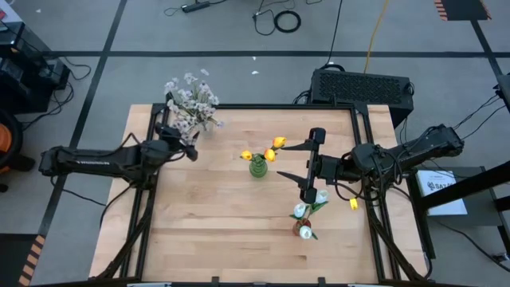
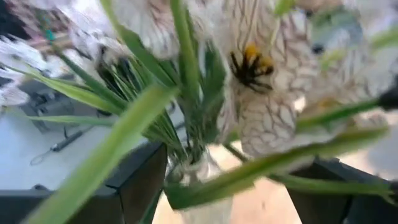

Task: Sort flowers into vase by color
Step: Put the white flowers into the transparent vase

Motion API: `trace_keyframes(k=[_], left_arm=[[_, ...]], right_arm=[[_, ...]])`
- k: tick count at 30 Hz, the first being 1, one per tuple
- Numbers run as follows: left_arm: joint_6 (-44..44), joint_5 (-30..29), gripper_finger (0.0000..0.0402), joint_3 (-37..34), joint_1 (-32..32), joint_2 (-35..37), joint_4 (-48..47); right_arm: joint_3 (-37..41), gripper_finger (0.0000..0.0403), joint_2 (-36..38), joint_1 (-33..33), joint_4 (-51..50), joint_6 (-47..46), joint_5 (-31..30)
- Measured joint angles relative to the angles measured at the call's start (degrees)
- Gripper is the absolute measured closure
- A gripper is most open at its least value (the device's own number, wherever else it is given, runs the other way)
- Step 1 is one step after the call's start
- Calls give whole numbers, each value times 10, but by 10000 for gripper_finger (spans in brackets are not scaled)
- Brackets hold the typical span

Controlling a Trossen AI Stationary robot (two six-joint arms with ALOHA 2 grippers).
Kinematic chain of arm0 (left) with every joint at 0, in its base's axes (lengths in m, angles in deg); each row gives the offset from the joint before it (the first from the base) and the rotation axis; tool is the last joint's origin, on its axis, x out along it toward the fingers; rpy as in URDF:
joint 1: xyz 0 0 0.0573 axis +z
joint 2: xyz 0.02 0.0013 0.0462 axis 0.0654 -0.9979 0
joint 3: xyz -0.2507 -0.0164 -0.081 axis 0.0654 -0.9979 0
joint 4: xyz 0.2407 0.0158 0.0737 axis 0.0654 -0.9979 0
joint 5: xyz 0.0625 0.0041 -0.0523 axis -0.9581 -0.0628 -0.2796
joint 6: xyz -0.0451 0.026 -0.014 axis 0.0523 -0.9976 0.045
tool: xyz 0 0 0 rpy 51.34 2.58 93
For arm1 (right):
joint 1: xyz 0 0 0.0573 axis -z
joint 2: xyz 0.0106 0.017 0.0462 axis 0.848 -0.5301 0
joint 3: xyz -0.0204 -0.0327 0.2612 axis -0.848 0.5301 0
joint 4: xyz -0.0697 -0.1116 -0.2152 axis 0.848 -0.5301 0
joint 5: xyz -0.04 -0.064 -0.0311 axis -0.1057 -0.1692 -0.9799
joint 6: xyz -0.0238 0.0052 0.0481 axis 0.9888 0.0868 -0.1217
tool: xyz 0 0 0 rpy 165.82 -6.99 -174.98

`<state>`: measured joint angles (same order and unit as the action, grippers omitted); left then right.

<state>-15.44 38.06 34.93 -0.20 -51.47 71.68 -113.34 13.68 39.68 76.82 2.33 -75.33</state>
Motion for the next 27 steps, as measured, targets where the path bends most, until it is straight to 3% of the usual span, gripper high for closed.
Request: trace_keyframes(k=[8,16,20,24,27], left_arm=[[38,81,102,77,0,0,-177],[171,126,102,130,-10,0,-371],[211,163,102,136,-29,3,-393],[254,153,103,136,-51,3,-384],[293,93,115,136,-60,2,-385]], right_arm=[[0,127,0,0,-1,-1,0],[0,127,0,0,-3,-1,0],[0,127,0,0,-3,-1,0],[0,127,0,0,-3,-1,0],[0,127,0,0,-3,-1,0]])
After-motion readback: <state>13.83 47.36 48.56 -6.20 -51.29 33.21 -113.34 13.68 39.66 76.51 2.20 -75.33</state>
